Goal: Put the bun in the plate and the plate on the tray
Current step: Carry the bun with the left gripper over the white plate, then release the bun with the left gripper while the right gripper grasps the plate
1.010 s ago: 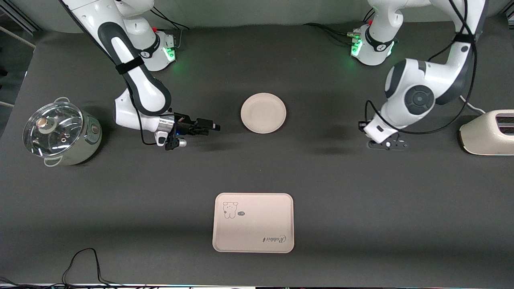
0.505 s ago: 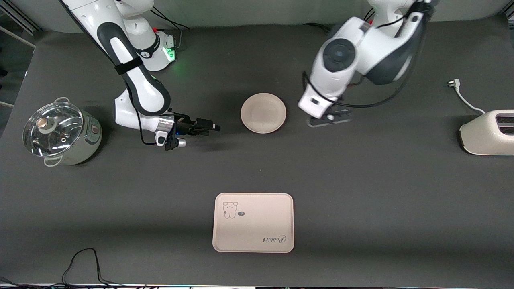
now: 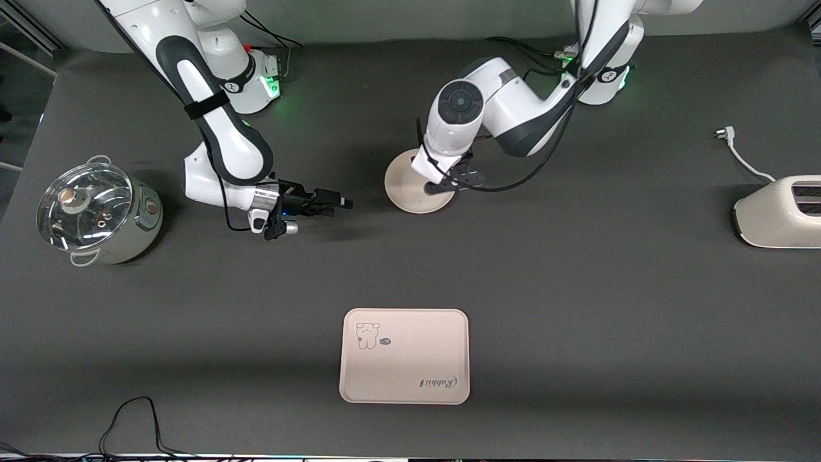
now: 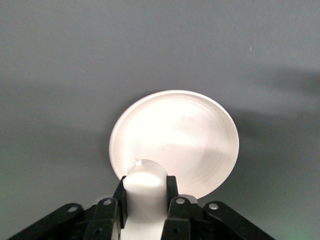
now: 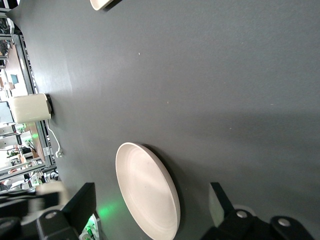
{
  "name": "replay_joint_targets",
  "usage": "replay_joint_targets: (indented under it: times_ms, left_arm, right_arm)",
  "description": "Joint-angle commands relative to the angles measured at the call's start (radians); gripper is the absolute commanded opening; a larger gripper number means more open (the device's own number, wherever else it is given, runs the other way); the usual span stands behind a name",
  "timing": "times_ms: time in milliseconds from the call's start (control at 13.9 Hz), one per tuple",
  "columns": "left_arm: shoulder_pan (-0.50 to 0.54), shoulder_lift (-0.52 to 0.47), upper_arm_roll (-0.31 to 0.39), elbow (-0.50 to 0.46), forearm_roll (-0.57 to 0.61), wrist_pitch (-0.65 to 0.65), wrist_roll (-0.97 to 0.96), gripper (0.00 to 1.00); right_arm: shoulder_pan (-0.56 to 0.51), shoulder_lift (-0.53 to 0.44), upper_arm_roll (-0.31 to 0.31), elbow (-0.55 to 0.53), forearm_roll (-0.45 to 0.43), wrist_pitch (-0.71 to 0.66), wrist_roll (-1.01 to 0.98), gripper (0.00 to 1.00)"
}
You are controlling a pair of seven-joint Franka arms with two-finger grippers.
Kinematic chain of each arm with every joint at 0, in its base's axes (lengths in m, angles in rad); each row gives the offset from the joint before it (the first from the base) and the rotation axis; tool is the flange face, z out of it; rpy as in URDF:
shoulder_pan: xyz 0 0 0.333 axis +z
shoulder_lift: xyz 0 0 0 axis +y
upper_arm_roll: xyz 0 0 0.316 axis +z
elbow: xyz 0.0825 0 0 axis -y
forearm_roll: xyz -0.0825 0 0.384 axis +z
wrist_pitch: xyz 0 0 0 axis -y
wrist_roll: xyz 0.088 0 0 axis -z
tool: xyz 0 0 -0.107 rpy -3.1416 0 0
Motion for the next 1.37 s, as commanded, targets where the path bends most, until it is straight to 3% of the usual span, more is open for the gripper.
replay_joint_targets:
  times_ms: [0, 144, 361, 577, 649, 722, 1082, 1299]
  left_arm:
    - [-0.021, 0.027, 0.008, -0.048, 0.015, 0.094, -0.027, 0.34]
    - [-0.052, 0.079, 0.014, -0.068, 0.027, 0.189, -0.051, 0.36]
    - [-0.073, 0.159, 0.019, -0.073, 0.168, 0.273, -0.164, 0.36]
    - [-0.075, 0.197, 0.019, -0.073, 0.237, 0.284, -0.199, 0.37]
    - [-0.073, 0.197, 0.019, -0.073, 0.239, 0.287, -0.200, 0.56]
    - [-0.072, 0.197, 0.019, -0.073, 0.239, 0.287, -0.203, 0.97]
    - [-0.043, 0.124, 0.014, -0.056, 0.237, 0.153, -0.202, 1.00]
    - [0.071, 0.046, -0.035, -0.056, 0.199, 0.050, -0.154, 1.00]
  right_arm:
    - [0.018, 0.006, 0.001, -0.009, 0.045, 0.027, -0.044, 1.00]
    - [0.035, 0.015, 0.001, -0.009, 0.045, 0.061, -0.055, 1.00]
    - [0.072, 0.061, 0.002, -0.008, 0.055, 0.135, -0.093, 1.00]
    - [0.079, 0.125, 0.021, -0.005, 0.256, 0.135, -0.290, 1.00]
    - [0.079, 0.127, 0.027, -0.008, 0.290, 0.135, -0.329, 1.00]
    - [0.079, 0.125, 0.029, -0.011, 0.291, 0.135, -0.331, 1.00]
    - [0.081, 0.113, 0.093, -0.028, 0.307, 0.147, -0.267, 1.00]
    - [0.082, 0.115, 0.165, -0.054, 0.371, 0.170, -0.267, 1.00]
